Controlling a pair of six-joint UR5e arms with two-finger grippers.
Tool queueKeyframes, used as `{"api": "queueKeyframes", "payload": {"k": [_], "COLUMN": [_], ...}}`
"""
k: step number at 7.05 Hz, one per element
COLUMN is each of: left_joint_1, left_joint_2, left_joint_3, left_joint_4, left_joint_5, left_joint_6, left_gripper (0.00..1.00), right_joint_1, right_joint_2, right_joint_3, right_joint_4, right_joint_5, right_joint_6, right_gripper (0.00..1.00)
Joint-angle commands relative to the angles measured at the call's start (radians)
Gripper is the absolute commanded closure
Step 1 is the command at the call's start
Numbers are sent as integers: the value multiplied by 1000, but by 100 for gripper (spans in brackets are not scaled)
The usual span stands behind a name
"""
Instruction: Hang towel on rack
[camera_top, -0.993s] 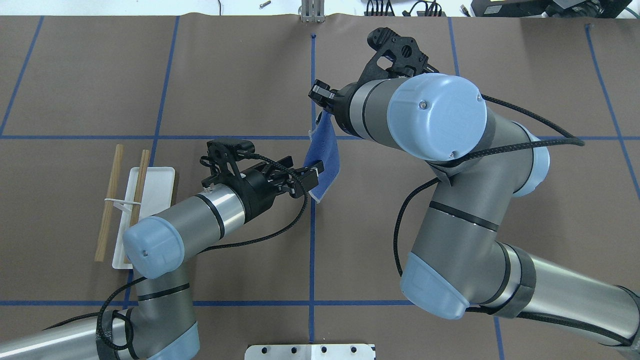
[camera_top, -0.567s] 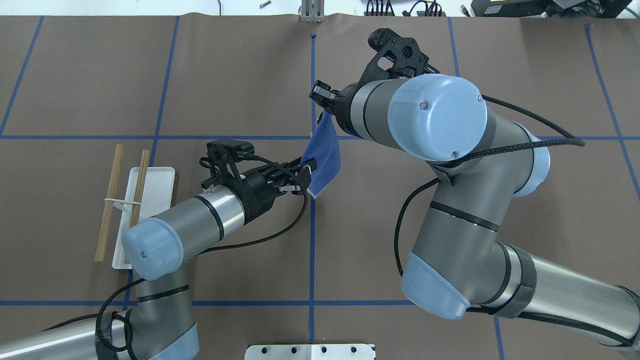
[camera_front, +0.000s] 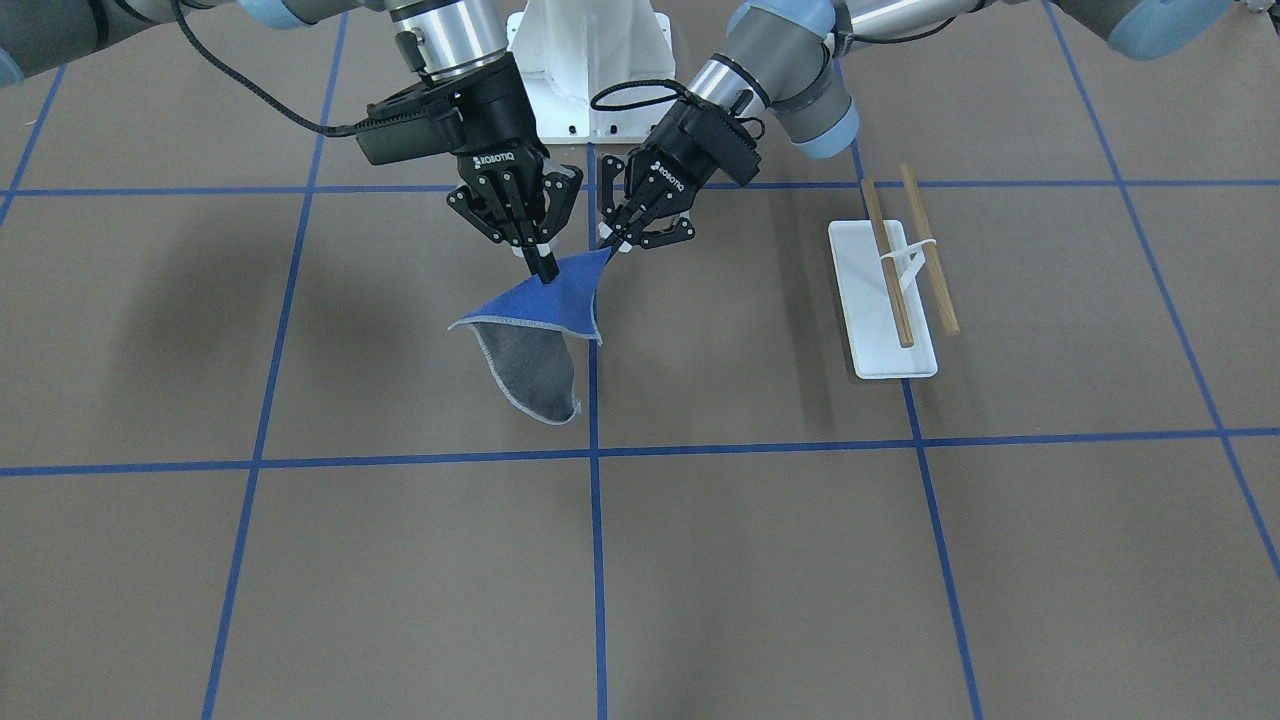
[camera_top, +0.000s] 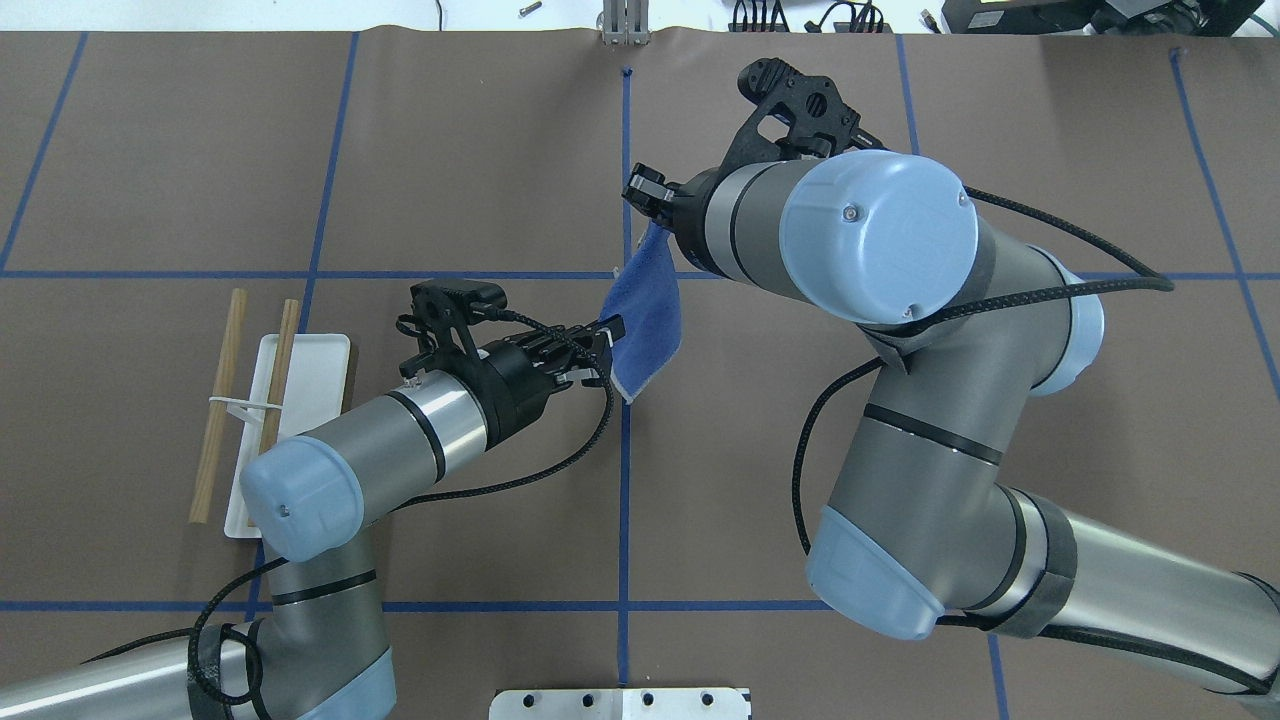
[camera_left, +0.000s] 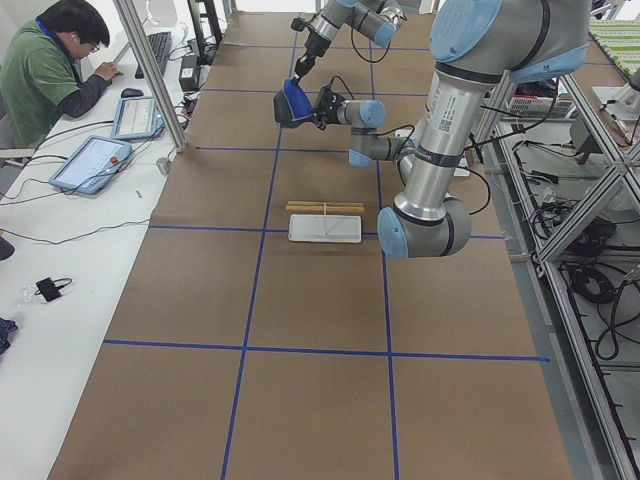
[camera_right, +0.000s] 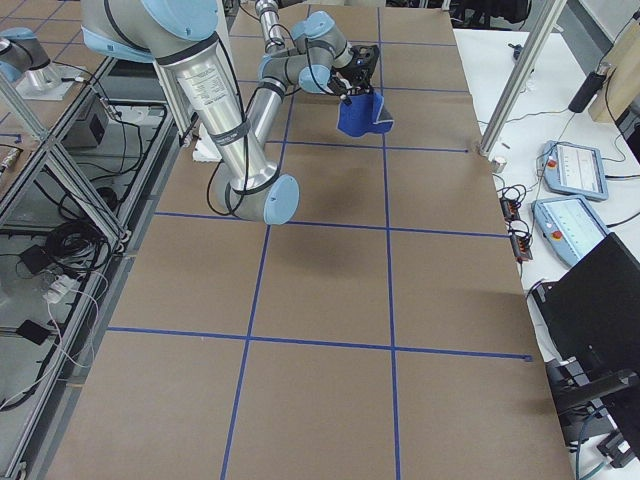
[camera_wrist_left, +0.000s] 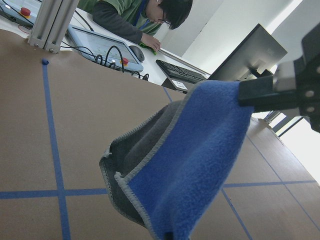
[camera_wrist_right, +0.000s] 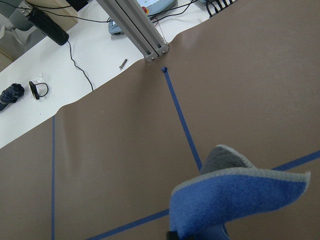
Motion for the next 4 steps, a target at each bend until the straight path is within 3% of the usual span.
{"api": "queueKeyframes", "payload": {"k": [1,4], "left_joint_1": [0,-5], "left_joint_2": [-4,0], "left_joint_3": [-11,-84], "left_joint_4": [1,18], "left_joint_5": [-5,-12], "left_joint_6": [0,1], "left_gripper": [100,100], "right_joint_1": [14,161], "right_joint_2": [-6,-124], "right_joint_3": [16,40], "right_joint_4": [-5,-7], "right_joint_5": [19,258], "right_joint_6": [-64,-324], "right_gripper": [0,0]}}
